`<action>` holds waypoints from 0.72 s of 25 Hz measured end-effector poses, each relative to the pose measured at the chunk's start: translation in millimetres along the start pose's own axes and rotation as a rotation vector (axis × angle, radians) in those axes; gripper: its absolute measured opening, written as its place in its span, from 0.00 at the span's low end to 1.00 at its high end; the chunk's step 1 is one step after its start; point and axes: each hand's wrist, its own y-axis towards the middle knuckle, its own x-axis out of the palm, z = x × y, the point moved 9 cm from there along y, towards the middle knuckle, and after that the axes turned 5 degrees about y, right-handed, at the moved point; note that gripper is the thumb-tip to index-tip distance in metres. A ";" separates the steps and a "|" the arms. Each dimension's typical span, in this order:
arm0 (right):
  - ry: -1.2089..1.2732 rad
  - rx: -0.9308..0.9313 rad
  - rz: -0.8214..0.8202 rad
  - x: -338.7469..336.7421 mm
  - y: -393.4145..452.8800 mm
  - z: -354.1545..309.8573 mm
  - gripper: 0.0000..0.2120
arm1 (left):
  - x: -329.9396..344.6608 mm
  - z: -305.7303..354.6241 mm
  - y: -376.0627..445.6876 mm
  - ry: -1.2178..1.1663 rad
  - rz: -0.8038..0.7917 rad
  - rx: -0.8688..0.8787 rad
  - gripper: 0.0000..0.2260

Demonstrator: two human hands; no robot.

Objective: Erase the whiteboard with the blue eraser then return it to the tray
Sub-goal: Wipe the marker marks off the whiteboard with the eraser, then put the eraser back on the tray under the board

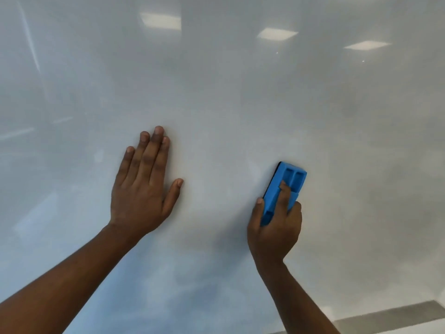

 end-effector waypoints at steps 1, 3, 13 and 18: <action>0.029 -0.030 -0.022 11.4 -19.5 -24.9 0.27 | -4.5 -21.5 -8.2 0.014 -0.001 0.004 0.34; 0.091 -0.069 -0.069 35.5 -60.7 -74.7 0.26 | -12.1 -67.7 -29.7 0.036 -0.008 -0.004 0.35; 0.103 -0.256 -0.374 127.5 -211.2 -269.3 0.27 | -27.0 -172.3 -145.3 -0.135 -0.222 -0.103 0.32; 0.024 -0.313 -0.461 106.5 -203.4 -284.0 0.27 | -44.5 -163.2 -153.8 -0.380 -0.342 -0.133 0.29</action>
